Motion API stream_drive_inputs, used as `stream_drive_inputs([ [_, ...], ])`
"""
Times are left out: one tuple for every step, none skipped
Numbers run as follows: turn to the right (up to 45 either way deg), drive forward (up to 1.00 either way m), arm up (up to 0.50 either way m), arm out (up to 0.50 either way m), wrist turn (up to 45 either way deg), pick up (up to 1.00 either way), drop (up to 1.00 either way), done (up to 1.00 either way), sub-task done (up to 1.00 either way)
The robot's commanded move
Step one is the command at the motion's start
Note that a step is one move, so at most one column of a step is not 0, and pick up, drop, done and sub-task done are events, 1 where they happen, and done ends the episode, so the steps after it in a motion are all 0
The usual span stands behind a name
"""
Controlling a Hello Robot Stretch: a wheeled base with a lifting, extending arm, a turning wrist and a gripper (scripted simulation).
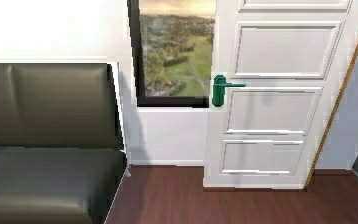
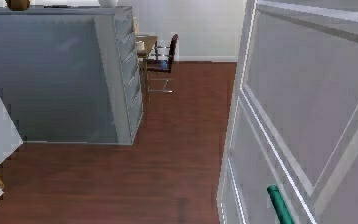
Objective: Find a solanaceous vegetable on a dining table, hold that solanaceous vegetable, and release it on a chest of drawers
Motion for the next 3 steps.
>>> stream_drive_inputs([
  [0.0, 0.1, 0.0, 0.0, 0.0, 0.0, 0.0, 0.0, 0.0],
  [-45.0, 0.0, 0.0, 0.0, 0.0, 0.0, 0.0, 0.0, 0.0],
  [-33.0, 0.0, 0.0, 0.0, 0.0, 0.0, 0.0, 0.0, 0.0],
])
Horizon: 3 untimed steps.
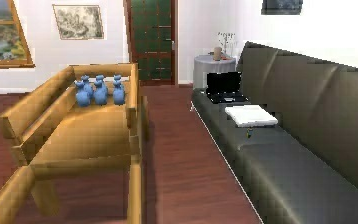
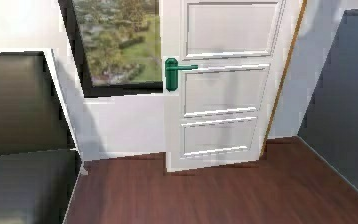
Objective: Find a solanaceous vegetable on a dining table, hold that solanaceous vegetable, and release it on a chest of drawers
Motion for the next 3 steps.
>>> stream_drive_inputs([
  [0.0, 0.3, 0.0, 0.0, 0.0, 0.0, 0.0, 0.0, 0.0],
  [-45.0, 0.0, 0.0, 0.0, 0.0, 0.0, 0.0, 0.0, 0.0],
  [-45.0, 0.0, 0.0, 0.0, 0.0, 0.0, 0.0, 0.0, 0.0],
])
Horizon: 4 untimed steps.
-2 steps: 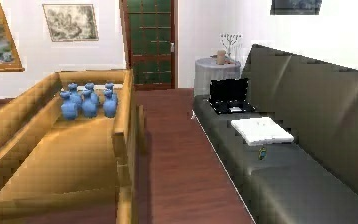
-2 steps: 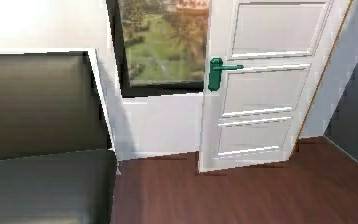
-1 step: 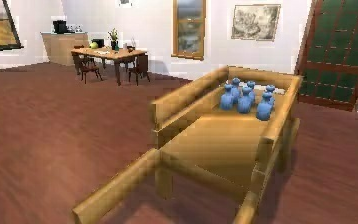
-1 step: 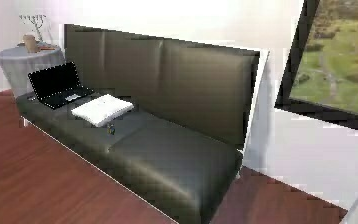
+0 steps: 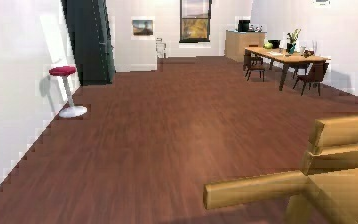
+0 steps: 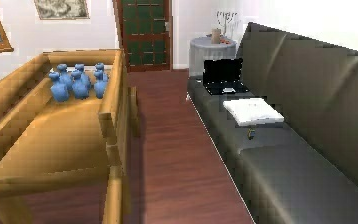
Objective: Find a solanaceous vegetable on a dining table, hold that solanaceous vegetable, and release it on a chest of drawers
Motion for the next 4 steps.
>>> stream_drive_inputs([
  [-9.0, 0.0, 0.0, 0.0, 0.0, 0.0, 0.0, 0.0, 0.0],
  [0.0, 0.3, 0.0, 0.0, 0.0, 0.0, 0.0, 0.0, 0.0],
  [0.0, 0.75, 0.0, 0.0, 0.0, 0.0, 0.0, 0.0, 0.0],
  [-3.0, 0.0, 0.0, 0.0, 0.0, 0.0, 0.0, 0.0, 0.0],
])
